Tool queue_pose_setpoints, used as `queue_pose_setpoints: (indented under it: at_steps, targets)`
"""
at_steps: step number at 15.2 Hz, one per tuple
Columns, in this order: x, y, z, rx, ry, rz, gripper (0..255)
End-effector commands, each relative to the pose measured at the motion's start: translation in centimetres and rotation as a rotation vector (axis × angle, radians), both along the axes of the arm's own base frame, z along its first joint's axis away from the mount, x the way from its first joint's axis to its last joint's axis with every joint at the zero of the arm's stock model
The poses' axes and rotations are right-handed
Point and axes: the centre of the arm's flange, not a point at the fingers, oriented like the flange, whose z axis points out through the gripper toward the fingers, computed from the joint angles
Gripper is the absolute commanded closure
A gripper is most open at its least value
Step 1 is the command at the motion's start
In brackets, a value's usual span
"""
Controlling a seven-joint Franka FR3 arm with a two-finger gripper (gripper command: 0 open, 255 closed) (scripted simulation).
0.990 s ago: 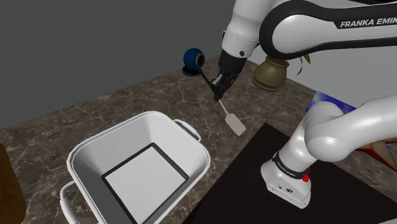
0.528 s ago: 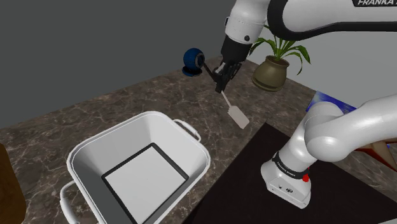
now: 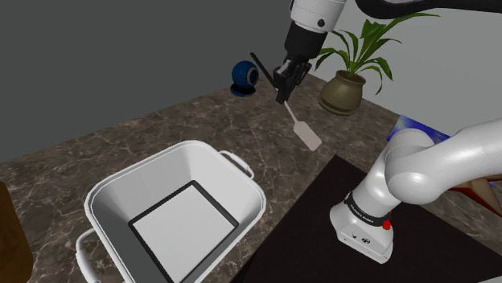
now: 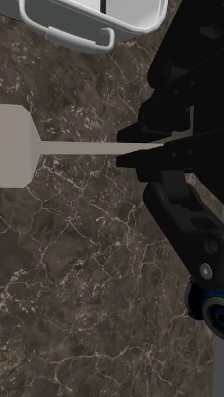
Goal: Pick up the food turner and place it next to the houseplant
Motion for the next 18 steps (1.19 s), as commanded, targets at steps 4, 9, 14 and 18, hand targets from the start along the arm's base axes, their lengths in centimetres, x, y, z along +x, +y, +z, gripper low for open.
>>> queue_pose_setpoints:
  at_steps: [4, 9, 14, 18]
  targets:
    - [-0.1, -0.1, 2.6, 0.000, 0.000, 0.000, 255]
    - [-0.1, -0.1, 5.2, 0.000, 0.000, 0.000, 255]
    - [-0.1, -0.1, 7.9, 0.000, 0.000, 0.000, 255]
    - [-0.1, -0.1, 10.0, 0.000, 0.000, 0.000, 255]
